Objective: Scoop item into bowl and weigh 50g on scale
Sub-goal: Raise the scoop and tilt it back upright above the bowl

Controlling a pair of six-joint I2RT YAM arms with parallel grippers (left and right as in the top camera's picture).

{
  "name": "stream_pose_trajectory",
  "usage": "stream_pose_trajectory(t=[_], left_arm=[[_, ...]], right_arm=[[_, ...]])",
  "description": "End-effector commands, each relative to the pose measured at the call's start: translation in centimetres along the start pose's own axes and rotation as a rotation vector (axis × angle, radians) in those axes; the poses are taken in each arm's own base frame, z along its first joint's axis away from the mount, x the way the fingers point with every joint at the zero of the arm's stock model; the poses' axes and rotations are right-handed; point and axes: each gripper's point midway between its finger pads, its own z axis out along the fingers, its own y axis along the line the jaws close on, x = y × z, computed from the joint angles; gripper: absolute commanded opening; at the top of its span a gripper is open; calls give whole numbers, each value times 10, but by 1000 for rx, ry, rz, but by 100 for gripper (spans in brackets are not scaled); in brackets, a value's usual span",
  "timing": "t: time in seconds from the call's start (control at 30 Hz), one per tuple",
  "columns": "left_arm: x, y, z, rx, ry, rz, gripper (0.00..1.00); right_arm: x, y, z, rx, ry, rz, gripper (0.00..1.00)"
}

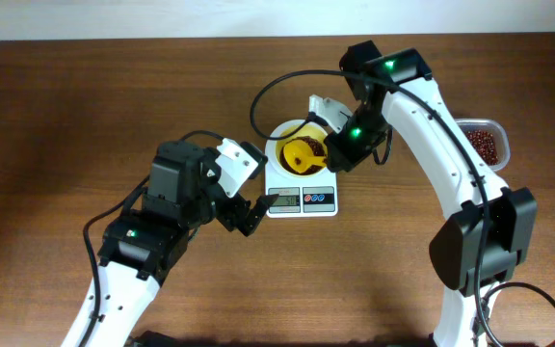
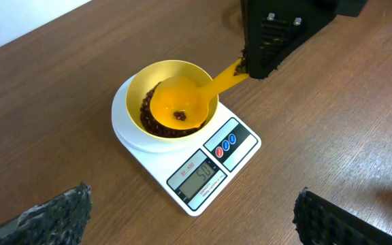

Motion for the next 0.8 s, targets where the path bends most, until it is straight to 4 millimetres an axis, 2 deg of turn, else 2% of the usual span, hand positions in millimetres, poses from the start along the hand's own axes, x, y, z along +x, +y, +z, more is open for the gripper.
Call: stream_pose_trajectory(t=[0.0,0.13,0.27,0.5,0.6,0.73,0.77], left_arm=[[2,1,1,1,4,-18,99],[2,1,1,1,4,-18,99],[2,1,1,1,4,-18,99],[2,1,1,1,4,-18,99],[2,1,1,1,4,-18,99],[2,1,1,1,4,-18,99],[2,1,1,1,4,-18,99]], right_arm=[[-14,-4,-12,3,-59,1,4],[-20,-15,-31,29,-115,12,4],[-16,-18,-46,27,-126,51,4],[13,-19,-70,-163,-133,238,4],[15,-28,-80,-206,-186,277,4],[24,-50,-92,-209,-230,339,4],[30,-60,-97,-203,-246,365,4]])
